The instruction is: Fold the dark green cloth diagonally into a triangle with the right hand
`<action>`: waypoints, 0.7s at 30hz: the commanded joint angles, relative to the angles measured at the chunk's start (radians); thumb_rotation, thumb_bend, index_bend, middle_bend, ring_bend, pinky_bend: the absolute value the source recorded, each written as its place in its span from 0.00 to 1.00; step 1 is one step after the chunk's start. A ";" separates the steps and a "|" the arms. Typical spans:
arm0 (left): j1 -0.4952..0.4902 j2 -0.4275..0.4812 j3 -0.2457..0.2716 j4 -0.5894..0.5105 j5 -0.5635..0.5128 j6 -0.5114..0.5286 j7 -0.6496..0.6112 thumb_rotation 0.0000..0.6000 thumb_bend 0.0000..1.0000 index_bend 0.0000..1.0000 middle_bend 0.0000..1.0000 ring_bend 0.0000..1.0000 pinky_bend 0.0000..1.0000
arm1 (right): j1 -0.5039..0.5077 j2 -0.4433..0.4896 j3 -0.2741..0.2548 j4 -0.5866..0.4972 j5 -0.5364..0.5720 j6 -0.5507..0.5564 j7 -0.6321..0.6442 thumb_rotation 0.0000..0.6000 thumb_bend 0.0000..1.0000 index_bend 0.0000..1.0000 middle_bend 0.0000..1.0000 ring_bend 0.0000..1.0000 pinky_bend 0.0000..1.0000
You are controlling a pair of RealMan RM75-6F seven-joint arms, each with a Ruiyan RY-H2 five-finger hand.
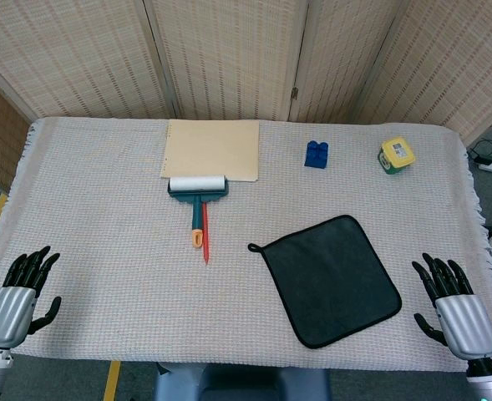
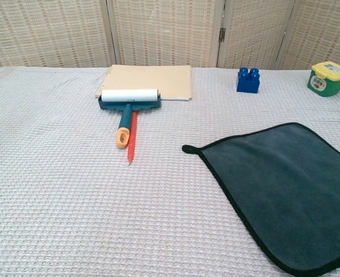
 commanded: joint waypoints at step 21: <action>0.009 0.030 -0.018 -0.004 -0.044 0.011 -0.063 1.00 0.55 0.00 0.02 0.00 0.00 | 0.585 -0.224 0.230 0.096 0.221 -0.726 -0.168 1.00 0.32 0.24 0.00 0.00 0.00</action>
